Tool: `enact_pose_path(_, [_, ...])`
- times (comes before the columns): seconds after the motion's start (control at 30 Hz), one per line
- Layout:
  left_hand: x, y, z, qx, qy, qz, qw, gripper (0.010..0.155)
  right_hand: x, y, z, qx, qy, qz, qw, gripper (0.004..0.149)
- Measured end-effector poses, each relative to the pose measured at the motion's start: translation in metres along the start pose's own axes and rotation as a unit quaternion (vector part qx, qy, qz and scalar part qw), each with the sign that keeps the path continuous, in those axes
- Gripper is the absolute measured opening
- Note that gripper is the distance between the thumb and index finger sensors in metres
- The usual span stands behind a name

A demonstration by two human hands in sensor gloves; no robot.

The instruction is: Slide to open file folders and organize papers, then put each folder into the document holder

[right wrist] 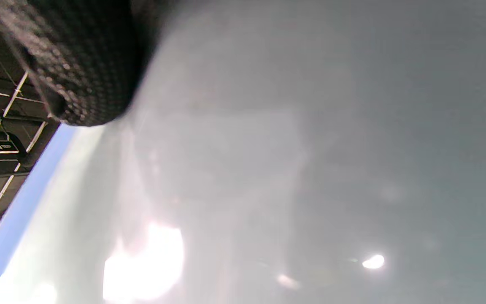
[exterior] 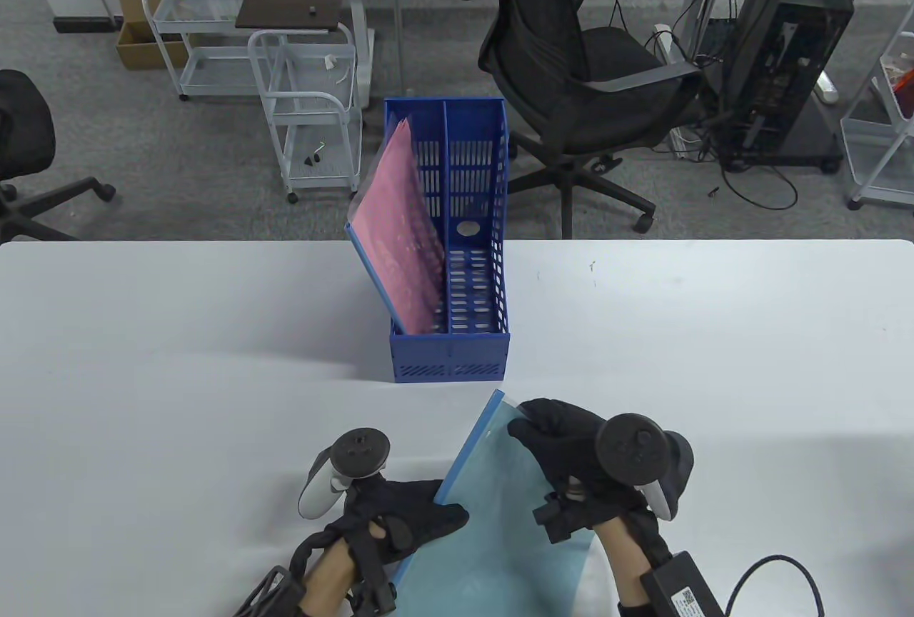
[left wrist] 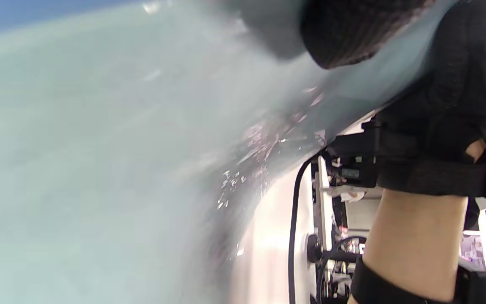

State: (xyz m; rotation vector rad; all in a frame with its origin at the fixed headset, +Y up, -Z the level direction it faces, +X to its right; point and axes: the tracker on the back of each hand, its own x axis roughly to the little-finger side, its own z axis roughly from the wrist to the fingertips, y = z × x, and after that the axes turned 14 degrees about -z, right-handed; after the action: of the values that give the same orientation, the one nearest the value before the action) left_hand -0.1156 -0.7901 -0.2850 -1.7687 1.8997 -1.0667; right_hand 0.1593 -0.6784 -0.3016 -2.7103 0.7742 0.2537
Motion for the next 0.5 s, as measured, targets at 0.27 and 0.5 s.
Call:
enact_pose_path(0.27, [-0.009, 0.027, -0.025, -0.165, -0.085, 0.007, 0.983, 0.046, 0.027, -0.003, 0.002, -0.021, 0.081, -0.036, 0.996, 0.095])
enact_pose_path(0.5, [-0.016, 0.048, -0.048, -0.233, -0.197, -0.029, 0.952, 0.046, 0.051, 0.037, 0.005, -0.209, 0.102, 0.161, 0.959, 0.11])
